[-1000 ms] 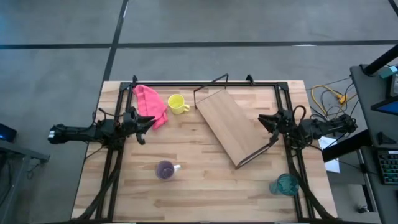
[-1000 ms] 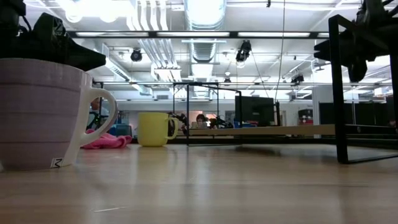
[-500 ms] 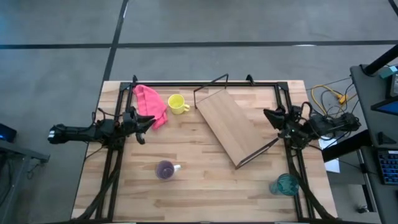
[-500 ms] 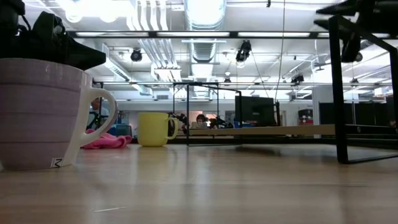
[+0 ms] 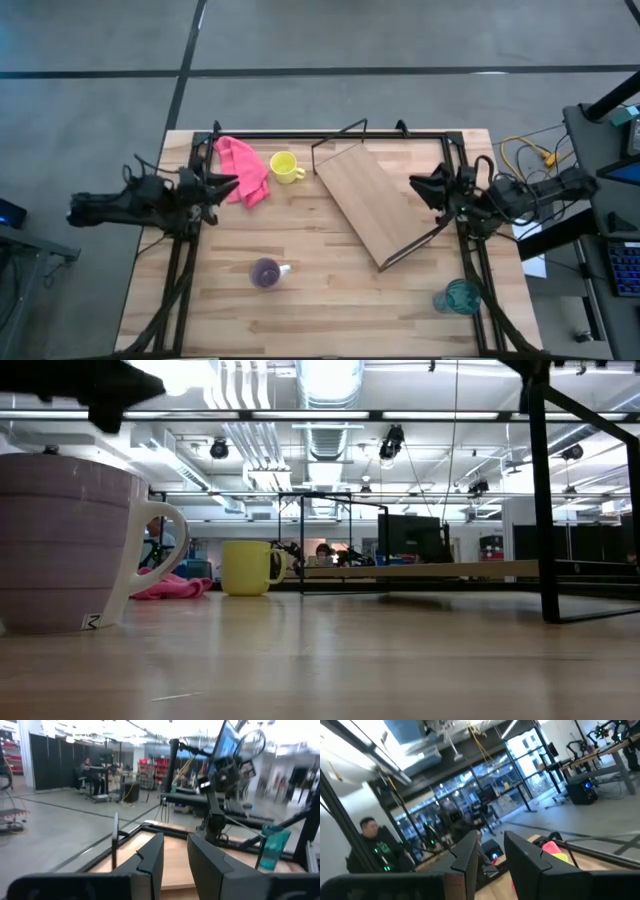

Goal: Stack small to large cups/mugs on shelf
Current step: Put the blue cup on the shelf

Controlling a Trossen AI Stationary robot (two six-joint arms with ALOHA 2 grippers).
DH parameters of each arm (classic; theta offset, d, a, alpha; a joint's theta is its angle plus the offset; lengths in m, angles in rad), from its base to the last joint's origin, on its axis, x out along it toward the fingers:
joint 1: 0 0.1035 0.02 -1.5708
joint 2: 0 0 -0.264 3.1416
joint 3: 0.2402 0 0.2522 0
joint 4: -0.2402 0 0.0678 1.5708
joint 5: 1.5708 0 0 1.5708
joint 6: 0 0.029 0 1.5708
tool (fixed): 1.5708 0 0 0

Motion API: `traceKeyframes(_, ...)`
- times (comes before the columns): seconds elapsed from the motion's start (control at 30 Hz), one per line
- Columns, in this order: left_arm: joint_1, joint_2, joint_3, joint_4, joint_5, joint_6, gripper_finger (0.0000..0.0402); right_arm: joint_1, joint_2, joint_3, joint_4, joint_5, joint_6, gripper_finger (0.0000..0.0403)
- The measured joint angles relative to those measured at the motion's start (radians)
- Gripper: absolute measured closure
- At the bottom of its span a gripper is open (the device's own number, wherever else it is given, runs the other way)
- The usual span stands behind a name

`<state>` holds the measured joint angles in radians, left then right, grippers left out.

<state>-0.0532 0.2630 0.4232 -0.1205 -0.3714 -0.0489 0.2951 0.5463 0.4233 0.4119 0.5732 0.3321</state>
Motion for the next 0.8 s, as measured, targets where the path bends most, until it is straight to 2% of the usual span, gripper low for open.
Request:
traceKeyframes(0.2, 0.0, 0.208, 0.337, -0.222, 0.0, 0.003, 0.0329, 0.0, 0.136, 0.274, -0.249, -0.007, 0.0, 0.0312)
traceKeyframes(0.43, 0.001, 0.36, 0.634, -0.282, 0.0, 0.006, 0.0329, 0.0, 0.266, 0.523, -0.379, -0.009, 0.068, 0.0312)
traceKeyframes(0.6, 0.001, 0.393, 0.754, -0.28, 0.0, 0.066, 0.0329, -0.001, 0.337, 0.675, -0.507, -0.009, 0.069, 0.0312)
traceKeyframes(0.8, 0.001, 0.391, 0.796, -0.281, -0.001, 0.081, 0.0329, -0.001, 0.41, 0.854, -0.769, -0.05, 0.143, 0.0312)
